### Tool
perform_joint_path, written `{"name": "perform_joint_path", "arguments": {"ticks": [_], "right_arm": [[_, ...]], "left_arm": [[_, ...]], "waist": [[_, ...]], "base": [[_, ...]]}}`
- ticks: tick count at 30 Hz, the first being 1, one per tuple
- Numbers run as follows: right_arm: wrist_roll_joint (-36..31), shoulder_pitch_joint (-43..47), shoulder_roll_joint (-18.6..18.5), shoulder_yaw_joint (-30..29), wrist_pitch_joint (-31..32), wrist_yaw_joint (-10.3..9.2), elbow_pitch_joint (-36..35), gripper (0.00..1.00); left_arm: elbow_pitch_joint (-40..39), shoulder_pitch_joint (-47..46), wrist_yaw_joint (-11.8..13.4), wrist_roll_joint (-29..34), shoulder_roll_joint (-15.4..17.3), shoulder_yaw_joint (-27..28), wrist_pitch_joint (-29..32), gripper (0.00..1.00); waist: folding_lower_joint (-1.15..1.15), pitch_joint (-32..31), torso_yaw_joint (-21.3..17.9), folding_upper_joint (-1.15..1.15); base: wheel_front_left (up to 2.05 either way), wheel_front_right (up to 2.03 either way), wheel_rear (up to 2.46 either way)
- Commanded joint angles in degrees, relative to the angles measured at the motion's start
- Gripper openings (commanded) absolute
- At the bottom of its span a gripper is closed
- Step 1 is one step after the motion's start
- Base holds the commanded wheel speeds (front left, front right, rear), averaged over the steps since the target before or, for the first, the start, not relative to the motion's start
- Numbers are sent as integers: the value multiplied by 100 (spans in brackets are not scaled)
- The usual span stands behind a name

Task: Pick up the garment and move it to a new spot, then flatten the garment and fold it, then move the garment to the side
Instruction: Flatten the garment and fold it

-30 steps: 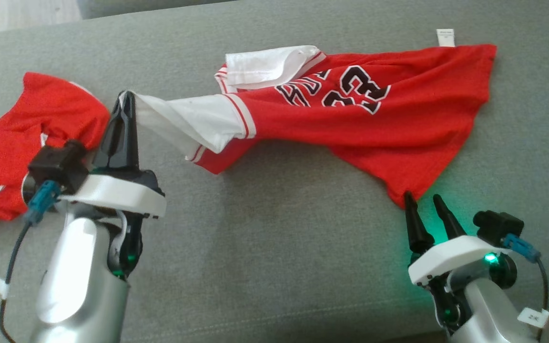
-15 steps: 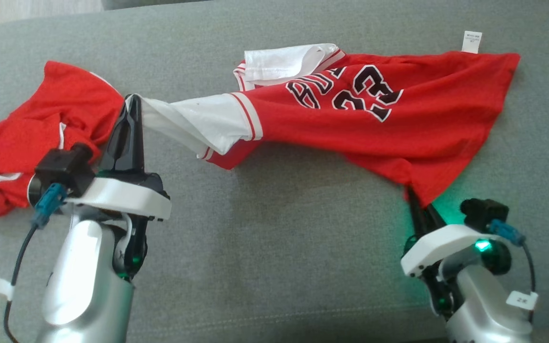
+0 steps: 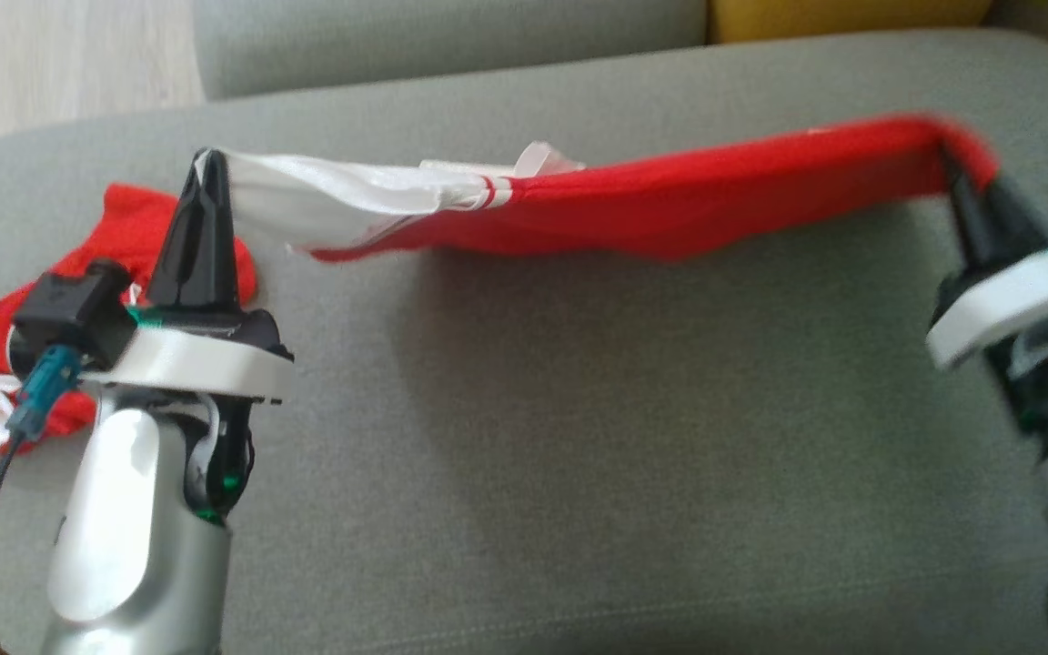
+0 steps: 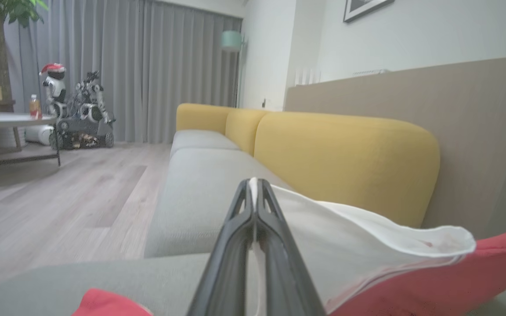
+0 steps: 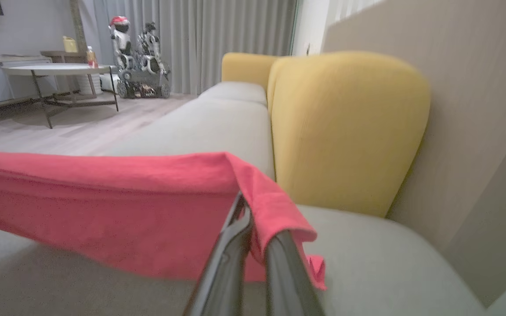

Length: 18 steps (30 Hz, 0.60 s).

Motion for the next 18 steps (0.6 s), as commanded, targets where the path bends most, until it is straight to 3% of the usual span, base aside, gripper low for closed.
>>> {"name": "perform_joint_path", "arguments": {"ticks": [1,9,18], "right_arm": [[-46,-349,-269,113,100,-4,-393,0],[-40,-957,-856,118,735,-4,-1131,0],[703,-1092,-1202,-158,1780,-4,-2039,0]], "left_arm": [[-333,-393,-33,62,157,202,-34,0],[-1113,-948,45,132,385,246,399,0],[-2137,-1288,83,29,705,377,1468,0]], "waist": [[0,-224,-38,0],[0,-643,-61,0],[0,-795,-81,0]], "base": [[0,0,0],[0,0,0],[0,0,0]]}}
